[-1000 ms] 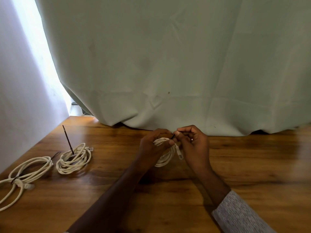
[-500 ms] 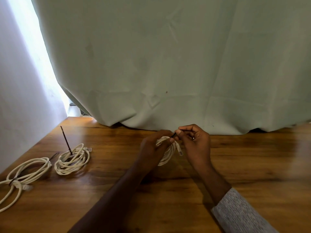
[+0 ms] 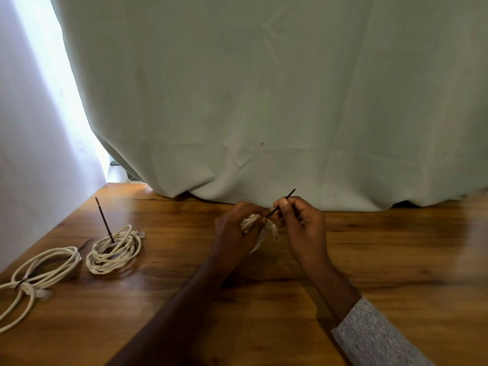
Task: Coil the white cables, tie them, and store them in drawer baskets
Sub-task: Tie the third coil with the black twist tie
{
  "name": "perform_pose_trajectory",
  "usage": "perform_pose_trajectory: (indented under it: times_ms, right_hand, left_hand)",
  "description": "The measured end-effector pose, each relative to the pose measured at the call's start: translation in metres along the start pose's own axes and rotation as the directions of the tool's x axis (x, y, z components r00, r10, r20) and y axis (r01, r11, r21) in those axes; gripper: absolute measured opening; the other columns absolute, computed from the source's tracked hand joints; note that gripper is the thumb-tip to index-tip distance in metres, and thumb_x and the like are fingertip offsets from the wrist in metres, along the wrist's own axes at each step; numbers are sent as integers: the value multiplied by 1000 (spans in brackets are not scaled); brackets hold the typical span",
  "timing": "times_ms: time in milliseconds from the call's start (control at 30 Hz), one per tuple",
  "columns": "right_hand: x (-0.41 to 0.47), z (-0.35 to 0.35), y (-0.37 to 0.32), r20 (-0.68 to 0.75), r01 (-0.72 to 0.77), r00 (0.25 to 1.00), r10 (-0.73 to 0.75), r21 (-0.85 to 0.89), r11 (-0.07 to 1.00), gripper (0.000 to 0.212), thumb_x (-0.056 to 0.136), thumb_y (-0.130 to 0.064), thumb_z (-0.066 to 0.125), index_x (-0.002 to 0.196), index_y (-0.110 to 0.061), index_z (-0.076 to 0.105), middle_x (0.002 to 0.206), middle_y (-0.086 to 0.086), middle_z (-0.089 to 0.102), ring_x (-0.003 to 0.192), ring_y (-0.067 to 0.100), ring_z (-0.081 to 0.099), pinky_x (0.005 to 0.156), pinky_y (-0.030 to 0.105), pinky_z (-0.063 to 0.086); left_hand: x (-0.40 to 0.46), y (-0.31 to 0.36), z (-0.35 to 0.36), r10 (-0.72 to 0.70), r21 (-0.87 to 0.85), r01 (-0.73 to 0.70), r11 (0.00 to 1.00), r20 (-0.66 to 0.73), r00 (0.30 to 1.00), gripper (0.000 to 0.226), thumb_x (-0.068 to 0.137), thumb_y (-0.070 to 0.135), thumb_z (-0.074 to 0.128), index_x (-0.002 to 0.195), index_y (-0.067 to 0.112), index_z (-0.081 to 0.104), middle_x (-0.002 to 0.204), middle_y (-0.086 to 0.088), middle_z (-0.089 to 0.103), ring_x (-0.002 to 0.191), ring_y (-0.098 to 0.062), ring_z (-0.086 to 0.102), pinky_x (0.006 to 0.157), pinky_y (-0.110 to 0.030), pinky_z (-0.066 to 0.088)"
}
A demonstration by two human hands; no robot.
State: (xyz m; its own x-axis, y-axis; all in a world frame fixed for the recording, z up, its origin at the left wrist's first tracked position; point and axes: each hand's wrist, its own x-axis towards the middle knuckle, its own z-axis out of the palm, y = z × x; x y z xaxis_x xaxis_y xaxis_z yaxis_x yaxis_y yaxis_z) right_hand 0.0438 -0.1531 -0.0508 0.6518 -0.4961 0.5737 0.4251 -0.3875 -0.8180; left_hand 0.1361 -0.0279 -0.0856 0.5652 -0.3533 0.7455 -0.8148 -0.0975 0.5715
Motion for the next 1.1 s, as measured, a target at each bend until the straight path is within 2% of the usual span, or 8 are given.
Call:
perform_pose_trajectory:
  times_ms: [200,300,433,600,800,900,1000,1100]
  right_hand:
    - [-4,4,-1,6,82,997,-81,-74,994,26,104,-15,51,84,-10,66,72,7,65,67,27,60,58,41,47]
    - [-5,4,-4,13,94,996,-93,-54,994,26,104,-8,51,81,-7,64,72,8,65,67,28,60,58,39,47]
    - [-6,7,-8,25,122,992,-122,-26,992,26,102,-10,51,80,-6,63,73,2,64,66,11,58,60,25,46]
    - [-7,7,-8,52,176,983,-174,-34,984,24,101,-11,52,81,-5,63,75,5,64,72,22,62,63,36,51]
    - [-8,8,-3,73,165,984,-161,-50,985,24,100,-15,53,81,-6,63,74,5,63,70,19,60,61,31,50]
    - [-7,7,-2,72,179,982,-174,-74,981,24,100,-15,53,80,-7,65,74,4,64,69,15,60,61,27,49]
    - [-8,7,-5,71,179,982,-175,-59,982,21,101,-12,55,84,-7,67,77,3,66,73,17,63,64,32,53]
    - [-7,6,-12,65,184,981,-182,-17,983,12,99,-7,60,94,-7,71,86,3,71,83,17,68,72,32,57]
  left_hand:
    - [-1,8,0,-7,90,9,996,-21,1000,17,84,29,67,100,34,67,97,18,69,90,-4,67,75,-56,51]
    - [0,11,-1,23,155,-19,988,-25,999,16,81,29,69,97,34,70,96,18,70,91,-8,66,75,-55,50]
    - [-1,21,-4,43,250,-33,968,-35,998,16,81,25,70,95,30,70,96,15,70,93,-11,63,80,-49,44]
    - [-1,24,-3,99,334,-76,940,-53,994,13,82,18,72,92,27,71,91,14,70,89,-10,62,79,-38,34]
    - [-2,26,-2,98,374,-84,924,-19,995,12,85,17,64,90,26,70,87,12,69,88,-13,62,80,-44,37]
    - [-2,25,-1,93,374,-85,923,-4,996,14,84,16,65,93,27,69,90,12,70,89,-12,62,80,-47,39]
    - [-1,23,-2,69,328,-61,943,-12,998,17,84,16,67,96,28,70,91,14,71,88,-10,64,81,-47,42]
    - [2,25,-6,48,168,-34,985,-80,996,10,83,15,70,90,20,72,85,10,72,75,-8,68,68,-41,52]
